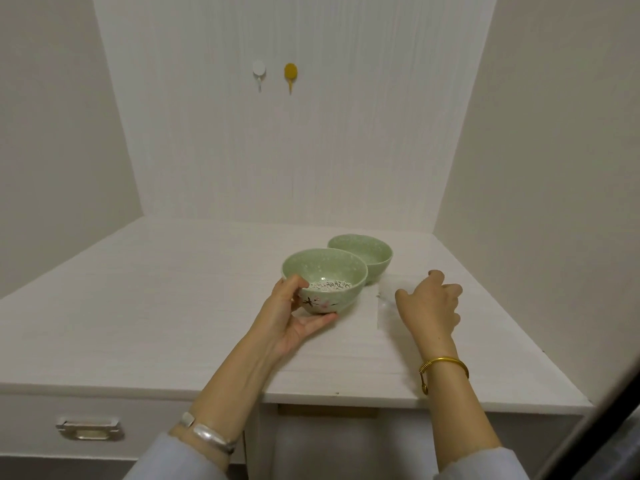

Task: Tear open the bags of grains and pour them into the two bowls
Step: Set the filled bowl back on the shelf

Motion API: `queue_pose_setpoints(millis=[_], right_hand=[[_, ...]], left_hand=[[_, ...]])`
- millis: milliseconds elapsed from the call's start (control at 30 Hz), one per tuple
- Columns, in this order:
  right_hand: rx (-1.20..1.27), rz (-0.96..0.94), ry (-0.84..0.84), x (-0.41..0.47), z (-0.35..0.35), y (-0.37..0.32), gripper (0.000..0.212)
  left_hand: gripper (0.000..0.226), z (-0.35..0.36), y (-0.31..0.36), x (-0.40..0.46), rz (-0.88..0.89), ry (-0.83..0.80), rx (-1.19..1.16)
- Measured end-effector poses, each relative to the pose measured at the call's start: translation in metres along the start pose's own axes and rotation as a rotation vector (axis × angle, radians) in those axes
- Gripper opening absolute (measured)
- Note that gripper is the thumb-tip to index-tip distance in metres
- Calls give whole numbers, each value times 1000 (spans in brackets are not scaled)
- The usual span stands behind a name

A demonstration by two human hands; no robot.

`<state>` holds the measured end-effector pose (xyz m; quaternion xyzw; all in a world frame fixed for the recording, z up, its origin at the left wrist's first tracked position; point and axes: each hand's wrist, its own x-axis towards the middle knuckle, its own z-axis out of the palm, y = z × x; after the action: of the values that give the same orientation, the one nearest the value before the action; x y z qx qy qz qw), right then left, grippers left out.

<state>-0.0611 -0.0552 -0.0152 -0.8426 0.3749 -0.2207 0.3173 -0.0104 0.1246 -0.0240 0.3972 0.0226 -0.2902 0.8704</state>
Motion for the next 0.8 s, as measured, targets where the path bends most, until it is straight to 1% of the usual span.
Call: queue_pose_setpoints(millis=[67,133,167,267,300,367,600,733,767,800], right_hand=[[5,-4,-4,0,1,0,57],[5,-14,-7,1,2,-1,58],[6,-12,-13,1,2,-1,59],[4,-13,-31,1,4,0,58],[1,-23,-31,1,4,0,58],[3,-25,-32,2,4,-1,58],[10,-46,-46,1,4,-5,57],[18,-86,-61,-1,5,-7,56],[22,-97,-67,-2,6,-8,55],[25,-106,-74,-3,7,-9,54]], left_hand=[[24,-2,0,2,-18,12,-49],[23,-3,0,3,-28,-13,-68],[23,-4,0,3,-18,-24,-63],[37,-9,-2,8,58,-30,-4],[39,-10,-2,8,72,-43,5],[34,-10,0,10,73,-59,9],[32,-15,18,21,140,22,19],[25,-18,32,35,234,69,39],[30,-19,36,39,253,86,43],[40,-21,39,44,267,108,50]])
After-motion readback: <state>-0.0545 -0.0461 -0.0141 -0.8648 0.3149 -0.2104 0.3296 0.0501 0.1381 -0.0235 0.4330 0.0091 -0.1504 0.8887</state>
